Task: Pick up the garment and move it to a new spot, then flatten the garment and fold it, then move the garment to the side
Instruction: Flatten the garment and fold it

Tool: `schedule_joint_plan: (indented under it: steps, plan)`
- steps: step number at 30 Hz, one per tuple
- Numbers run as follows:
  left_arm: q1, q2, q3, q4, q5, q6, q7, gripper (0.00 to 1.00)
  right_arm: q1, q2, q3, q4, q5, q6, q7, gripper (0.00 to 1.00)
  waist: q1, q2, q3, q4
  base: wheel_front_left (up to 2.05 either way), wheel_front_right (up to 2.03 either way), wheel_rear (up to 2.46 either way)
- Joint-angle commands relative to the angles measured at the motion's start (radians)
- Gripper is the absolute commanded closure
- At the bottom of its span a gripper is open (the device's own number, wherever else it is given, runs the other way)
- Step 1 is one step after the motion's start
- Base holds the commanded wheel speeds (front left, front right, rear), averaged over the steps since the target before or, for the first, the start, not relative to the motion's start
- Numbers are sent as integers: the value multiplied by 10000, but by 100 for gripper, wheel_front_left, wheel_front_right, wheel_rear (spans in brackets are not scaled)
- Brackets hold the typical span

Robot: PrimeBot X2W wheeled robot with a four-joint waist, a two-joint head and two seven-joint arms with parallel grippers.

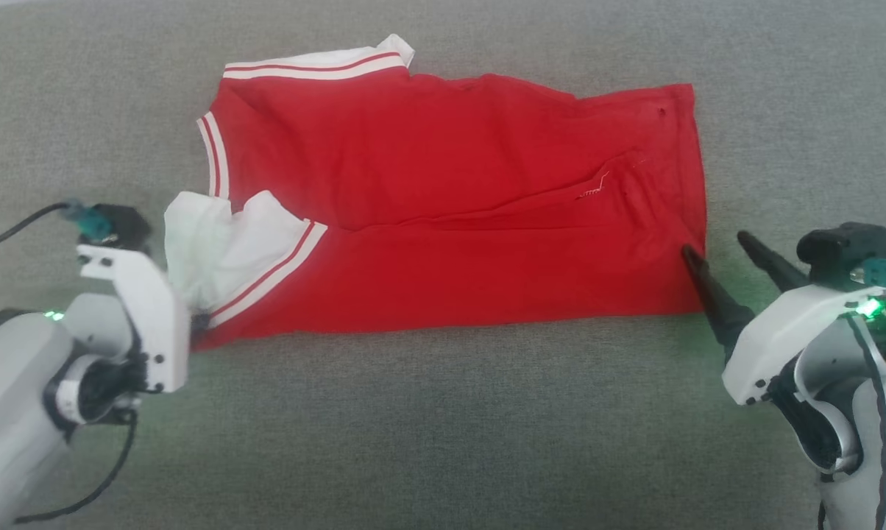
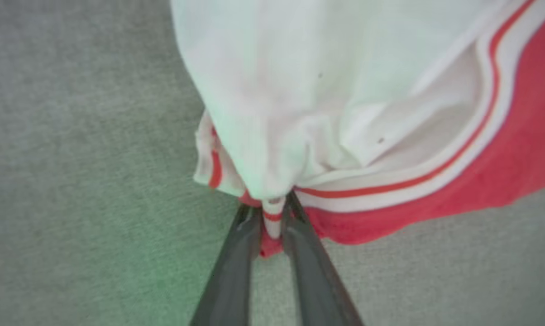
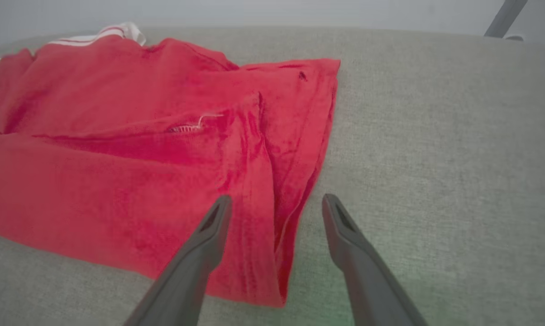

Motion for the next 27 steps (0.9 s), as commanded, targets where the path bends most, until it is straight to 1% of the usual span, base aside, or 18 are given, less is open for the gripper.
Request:
schedule_joint_plan:
  steps: [1, 9, 13, 18, 19, 20, 21, 24, 27]
  plan:
    - [187, -386, -370, 356, 156, -62, 66, 100, -1, -82, 60, 38, 78, 0, 414, 0, 0, -1, 47, 60, 0, 0, 0]
    - [-293, -1034, -421, 810, 228, -476, -48, 100, -399, 22, -342, 266, 365, 0, 2747, 0, 0, -1, 253, 424, 0, 0, 0]
    - [-478, -1297, -458, 906, 316, -575, -141, 100, -556, 119, -523, 557, 201, 0, 3967, 0, 0, -1, 369, 632, 0, 0, 0]
    - [-660, -1577, -535, 1006, 433, -687, -191, 100, -628, 233, -426, 997, -93, 2, 5285, 0, 0, -1, 468, 832, 0, 0, 0]
    - [-685, -1617, -550, 1035, 442, -718, -190, 100, -618, 240, -358, 1067, -145, 2, 5504, 9, 0, -1, 471, 862, 0, 0, 0]
    - [-703, -1657, -552, 1070, 436, -742, -205, 100, -610, 297, -358, 1105, -179, 2, 5667, 76, 0, -1, 470, 883, 0, 0, 0]
    - [-724, -1687, -562, 1108, 467, -753, -230, 100, -600, 329, -390, 1118, -257, 2, 5798, 100, 0, -1, 464, 904, 0, 0, 0]
    - [-751, -1752, -566, 1225, 485, -790, -279, 100, -656, 392, -659, 948, -441, -6, 5874, 100, 0, -1, 405, 949, 0, 0, 0]
    - [-740, -1643, -538, 1315, 452, -836, -270, 100, -669, 428, -916, 699, -588, -6, 5904, 100, 0, -1, 245, 955, 0, 0, 0]
